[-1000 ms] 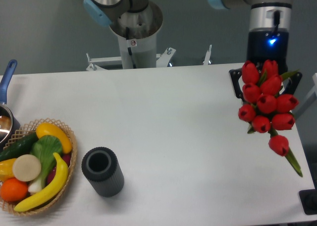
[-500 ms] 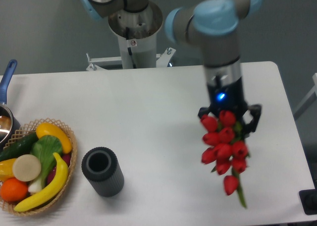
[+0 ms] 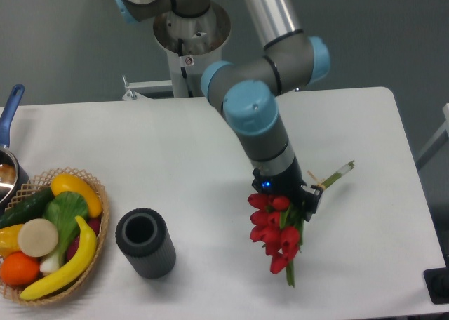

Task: Place the flowers on the table
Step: 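Move the tulips toward the black cup and lower them to the table, then open the gripper to release the tulips onto the table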

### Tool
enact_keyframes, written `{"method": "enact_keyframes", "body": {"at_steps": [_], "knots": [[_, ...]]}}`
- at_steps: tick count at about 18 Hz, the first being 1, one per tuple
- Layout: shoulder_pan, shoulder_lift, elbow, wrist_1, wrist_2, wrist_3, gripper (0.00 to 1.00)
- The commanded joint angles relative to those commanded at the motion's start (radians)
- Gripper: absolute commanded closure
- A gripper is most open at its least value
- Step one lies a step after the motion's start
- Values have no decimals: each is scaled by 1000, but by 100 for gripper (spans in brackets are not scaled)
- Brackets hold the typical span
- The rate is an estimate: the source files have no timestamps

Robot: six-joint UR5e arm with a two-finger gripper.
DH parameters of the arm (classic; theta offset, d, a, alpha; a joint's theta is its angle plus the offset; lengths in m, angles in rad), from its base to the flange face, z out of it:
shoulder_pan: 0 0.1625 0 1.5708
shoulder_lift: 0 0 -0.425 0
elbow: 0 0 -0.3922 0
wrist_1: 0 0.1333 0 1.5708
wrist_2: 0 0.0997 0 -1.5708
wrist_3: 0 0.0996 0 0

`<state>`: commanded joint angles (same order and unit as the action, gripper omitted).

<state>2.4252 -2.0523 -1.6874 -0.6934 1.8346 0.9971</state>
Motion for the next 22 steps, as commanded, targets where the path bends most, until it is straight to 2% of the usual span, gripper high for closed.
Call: {"method": "enact_keyframes", "body": {"at_steps": [5,6,7,8,12,14,19,20,22], "knots": [[-6,-43,-12,3,-8,0,47],[-6,-42,-11,3,-11,2,40],[-6,-43,-11,3,-11,3,16],[-6,-46,-12,5,-9,5,1],[-5,-32,-21,5,-11,6,0],[6,9,-28,5,-34,61,0],[78,95,12,-12,-176,77,0],[95,98,26,-27,-198,106,0],[156,148,66,-148,-262,208,0]]}}
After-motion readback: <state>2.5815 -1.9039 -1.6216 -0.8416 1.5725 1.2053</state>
